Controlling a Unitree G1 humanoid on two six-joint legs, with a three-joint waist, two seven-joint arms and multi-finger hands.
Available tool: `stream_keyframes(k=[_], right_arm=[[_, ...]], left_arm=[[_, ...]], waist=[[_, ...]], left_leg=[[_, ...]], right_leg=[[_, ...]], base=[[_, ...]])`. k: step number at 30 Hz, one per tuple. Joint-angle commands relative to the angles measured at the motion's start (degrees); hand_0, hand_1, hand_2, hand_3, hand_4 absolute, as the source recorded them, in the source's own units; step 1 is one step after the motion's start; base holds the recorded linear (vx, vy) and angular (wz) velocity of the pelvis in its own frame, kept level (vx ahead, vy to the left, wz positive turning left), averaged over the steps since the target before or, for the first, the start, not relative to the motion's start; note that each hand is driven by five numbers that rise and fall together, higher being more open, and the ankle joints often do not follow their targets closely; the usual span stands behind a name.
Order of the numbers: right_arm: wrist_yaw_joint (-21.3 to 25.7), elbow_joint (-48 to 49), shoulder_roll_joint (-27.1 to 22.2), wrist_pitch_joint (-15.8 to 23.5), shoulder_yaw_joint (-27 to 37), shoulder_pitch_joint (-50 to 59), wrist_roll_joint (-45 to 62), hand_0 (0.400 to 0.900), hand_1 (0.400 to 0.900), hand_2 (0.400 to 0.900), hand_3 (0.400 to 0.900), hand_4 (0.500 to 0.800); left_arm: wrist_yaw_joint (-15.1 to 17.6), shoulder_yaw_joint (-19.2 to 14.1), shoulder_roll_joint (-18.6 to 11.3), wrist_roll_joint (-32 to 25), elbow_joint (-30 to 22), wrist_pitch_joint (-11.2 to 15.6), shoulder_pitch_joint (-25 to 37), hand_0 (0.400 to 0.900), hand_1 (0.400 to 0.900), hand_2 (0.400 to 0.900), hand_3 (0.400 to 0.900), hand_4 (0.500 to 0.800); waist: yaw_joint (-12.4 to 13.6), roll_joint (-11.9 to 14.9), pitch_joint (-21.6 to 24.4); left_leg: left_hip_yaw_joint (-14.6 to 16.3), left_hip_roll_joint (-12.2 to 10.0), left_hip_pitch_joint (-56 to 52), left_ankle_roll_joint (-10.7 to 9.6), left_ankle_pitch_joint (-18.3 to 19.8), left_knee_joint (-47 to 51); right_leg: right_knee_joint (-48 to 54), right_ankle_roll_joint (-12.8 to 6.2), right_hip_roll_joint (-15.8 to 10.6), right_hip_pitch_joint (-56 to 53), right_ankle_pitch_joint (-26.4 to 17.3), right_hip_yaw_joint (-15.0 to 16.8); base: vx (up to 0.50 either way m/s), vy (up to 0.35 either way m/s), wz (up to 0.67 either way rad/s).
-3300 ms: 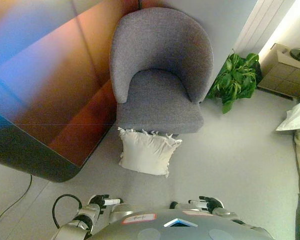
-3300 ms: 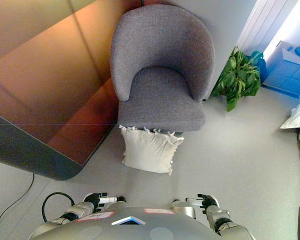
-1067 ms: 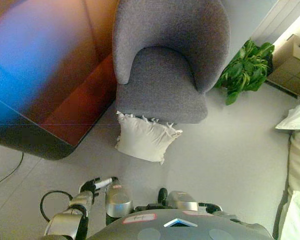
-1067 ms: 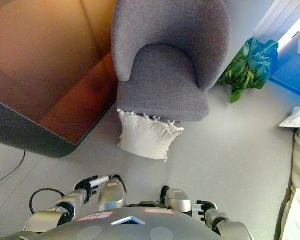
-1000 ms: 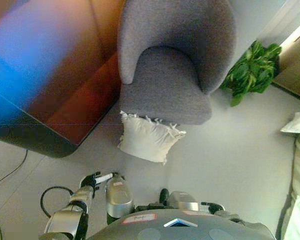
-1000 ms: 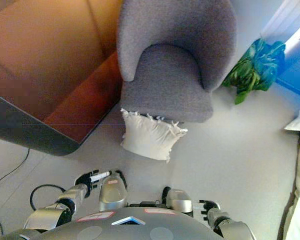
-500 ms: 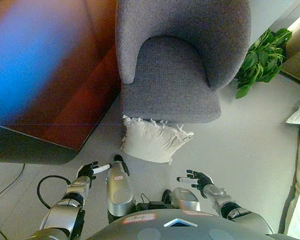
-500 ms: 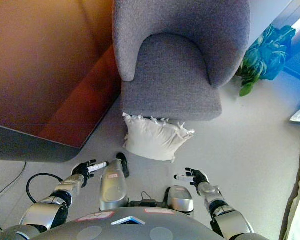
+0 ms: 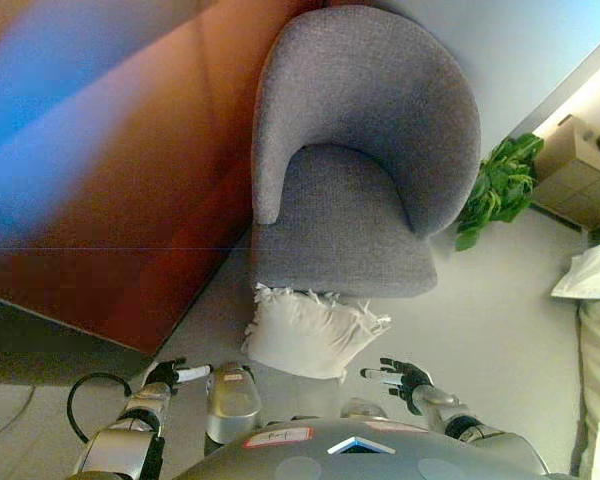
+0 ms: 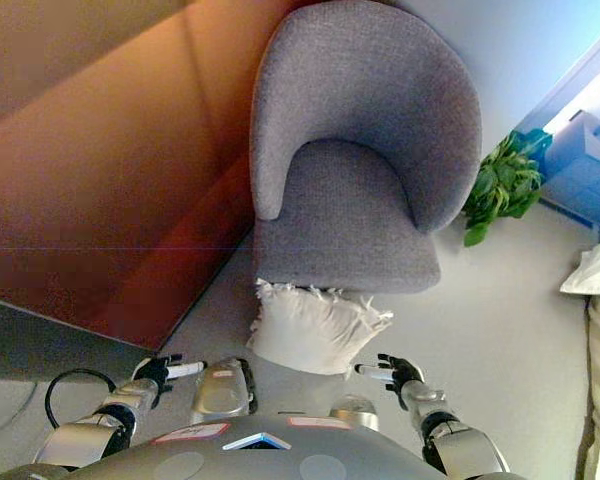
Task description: Pick up the pillow and put it on the sofa.
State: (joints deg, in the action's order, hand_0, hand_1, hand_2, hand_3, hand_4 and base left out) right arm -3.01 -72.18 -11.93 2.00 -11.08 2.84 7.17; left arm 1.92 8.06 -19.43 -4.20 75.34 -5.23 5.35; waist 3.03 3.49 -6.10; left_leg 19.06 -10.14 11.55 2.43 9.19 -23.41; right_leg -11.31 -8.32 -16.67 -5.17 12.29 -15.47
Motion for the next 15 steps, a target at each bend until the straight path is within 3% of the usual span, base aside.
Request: stream_keyframes(k=[1,4,5,6,7,9,11,15], right_arm=[[1.3,2.4,-5.0,1.8,0.8,2.7,0.3,0.900,0.900,0.900,0.900,0.800],[3.1,3.6,-5.2,1.2,-1.1,5.3,-3.9,0.900,0.900,0.900,0.900,0.800],[3.7,3.9,-5.3,0.7,-1.9,6.3,-4.3,0.900,0.900,0.900,0.900,0.800],[4.5,4.4,-5.1,0.6,-2.4,7.0,-5.5,0.900,0.900,0.900,0.900,0.800],[5.0,5.3,-4.7,-0.4,-2.3,6.3,-7.2,0.900,0.900,0.900,0.900,0.800],[7.9,6.4,-4.9,-2.5,-4.8,5.5,-8.1,0.900,0.900,0.900,0.900,0.800],[9.5,5.1,-5.3,-2.4,-4.4,5.8,-11.0,0.900,0.900,0.900,0.900,0.800],[12.5,4.8,-7.6,-2.5,-5.9,7.7,-15.9,0.900,0.900,0.900,0.900,0.800]], left_arm=[[-0.1,2.7,-1.6,-2.1,-1.4,-0.6,0.2,0.900,0.900,0.900,0.900,0.800],[0.9,3.0,-1.7,-5.7,-2.1,-0.9,0.3,0.900,0.900,0.900,0.900,0.800],[1.0,2.8,-1.9,-6.4,-2.0,-0.5,0.1,0.900,0.900,0.900,0.900,0.800],[1.5,2.4,-2.0,-6.7,-1.6,0.3,-0.2,0.900,0.900,0.900,0.900,0.800],[2.7,2.0,-2.2,-6.6,-2.3,0.0,-1.0,0.900,0.900,0.900,0.900,0.800],[3.9,1.5,-1.7,-9.8,-3.3,0.4,-2.2,0.900,0.900,0.900,0.900,0.800],[3.3,1.2,-0.6,-7.5,-2.2,1.9,-2.1,0.900,0.900,0.900,0.900,0.800],[2.4,2.7,-0.3,-4.7,-1.7,2.0,-1.4,0.900,0.900,0.900,0.900,0.800]], waist=[[-1.8,-1.2,-2.3],[-2.1,-1.4,-3.6],[-2.0,-1.1,-4.2],[-2.1,-0.9,-5.0],[-1.6,-0.8,-4.6],[-1.2,-0.2,-4.2],[-0.1,-0.2,-4.2],[1.5,-0.8,-4.3]], left_leg=[[-3.3,-3.1,-4.0,-7.4,-4.6,5.0],[-3.7,-5.7,-4.2,-7.2,-3.2,3.5],[-4.6,-6.9,-3.0,-7.4,-2.2,1.2],[-6.5,-8.9,-1.6,-7.7,-0.9,-1.8],[-6.7,-10.6,-0.6,-7.1,-1.5,-1.9],[-8.2,-10.4,-1.7,-7.3,-3.5,0.3],[-9.8,-9.9,-3.2,-9.4,-6.3,4.3],[-12.8,-9.3,-2.9,-10.9,-9.5,8.1]], right_leg=[[7.0,-1.77,-3.7,5.7,-19.7,2.2],[4.5,-1.78,-5.0,11.6,-21.2,4.1],[3.0,-1.87,-4.7,13.1,-20.0,4.3],[-0.3,-1.59,-4.1,14.5,-18.3,7.0],[-3.8,-1.95,-4.1,11.9,-14.2,6.1],[-3.9,-1.98,-2.8,12.5,-13.5,5.9],[-1.1,-2.39,-2.8,9.3,-13.4,2.6],[-0.8,-2.98,-2.4,8.5,-12.3,0.5]], base=[[0.09,-0.283,0.36],[0.04,-0.339,0.34],[0.07,-0.453,0.54],[0.09,-0.467,0.66],[0.13,-0.433,0.62],[0.12,-0.264,0.46],[0.17,-0.189,0.46],[0.10,-0.152,0.54]])
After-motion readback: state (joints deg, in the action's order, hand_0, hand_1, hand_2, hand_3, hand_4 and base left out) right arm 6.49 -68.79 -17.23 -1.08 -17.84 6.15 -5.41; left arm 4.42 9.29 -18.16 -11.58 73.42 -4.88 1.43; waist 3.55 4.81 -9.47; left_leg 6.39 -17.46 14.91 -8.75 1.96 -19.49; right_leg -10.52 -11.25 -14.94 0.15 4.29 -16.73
